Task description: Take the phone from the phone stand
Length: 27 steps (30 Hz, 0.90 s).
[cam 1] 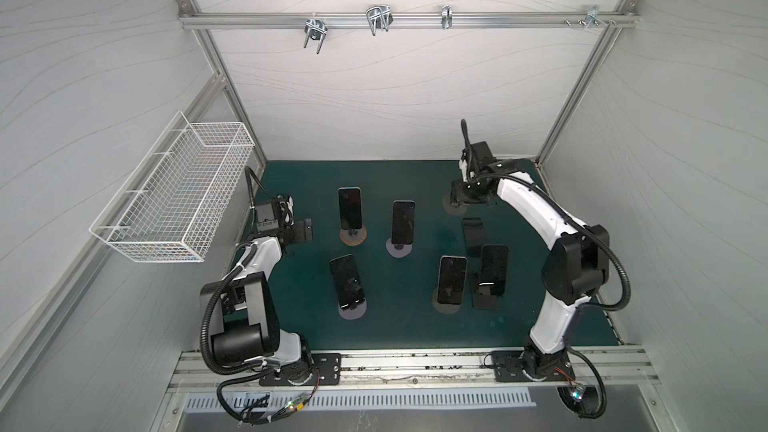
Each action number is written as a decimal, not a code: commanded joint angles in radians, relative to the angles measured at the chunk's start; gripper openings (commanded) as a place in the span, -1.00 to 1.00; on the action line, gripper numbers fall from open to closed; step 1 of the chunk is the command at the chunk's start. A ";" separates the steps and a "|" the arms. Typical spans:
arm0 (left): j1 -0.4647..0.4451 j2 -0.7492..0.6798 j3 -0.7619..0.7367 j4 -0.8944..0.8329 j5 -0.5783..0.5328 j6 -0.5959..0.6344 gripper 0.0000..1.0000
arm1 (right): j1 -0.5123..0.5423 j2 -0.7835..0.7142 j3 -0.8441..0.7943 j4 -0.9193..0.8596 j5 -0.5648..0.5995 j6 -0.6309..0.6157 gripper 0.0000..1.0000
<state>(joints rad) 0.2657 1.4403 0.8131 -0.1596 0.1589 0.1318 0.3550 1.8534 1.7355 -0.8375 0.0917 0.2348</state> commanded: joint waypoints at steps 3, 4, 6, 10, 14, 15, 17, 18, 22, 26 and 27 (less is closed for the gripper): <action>-0.002 -0.017 0.003 0.009 0.013 0.022 0.89 | -0.120 0.101 0.094 -0.050 -0.048 -0.021 0.10; -0.002 -0.018 0.002 0.010 0.014 0.023 0.89 | -0.134 0.119 0.110 -0.050 -0.051 -0.021 0.10; -0.002 -0.018 0.001 0.011 0.016 0.023 0.89 | -0.156 0.165 0.157 -0.062 -0.048 -0.027 0.10; -0.002 -0.015 0.005 0.008 0.013 0.022 0.88 | -0.168 0.238 0.226 -0.078 -0.004 -0.054 0.11; -0.003 -0.019 0.001 0.011 0.015 0.023 0.89 | -0.176 0.315 0.286 -0.097 -0.011 -0.063 0.11; -0.003 -0.017 0.003 0.009 0.015 0.022 0.89 | -0.178 0.333 0.300 -0.106 -0.015 -0.063 0.11; -0.002 -0.015 0.005 0.009 0.013 0.022 0.89 | -0.177 0.360 0.314 -0.114 -0.025 -0.063 0.12; -0.002 -0.017 0.002 0.009 0.014 0.020 0.89 | -0.177 0.372 0.317 -0.116 -0.034 -0.062 0.12; -0.002 -0.016 0.004 0.009 0.016 0.022 0.89 | -0.177 0.406 0.318 -0.117 -0.032 -0.066 0.13; -0.001 -0.019 0.001 0.011 0.014 0.021 0.89 | -0.177 0.424 0.312 -0.116 -0.023 -0.067 0.17; -0.001 -0.021 -0.001 0.012 0.015 0.020 0.89 | -0.177 0.423 0.311 -0.116 -0.023 -0.068 0.18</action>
<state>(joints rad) 0.2657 1.4399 0.8131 -0.1600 0.1616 0.1318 0.1772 2.2677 2.0296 -0.9230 0.0677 0.1852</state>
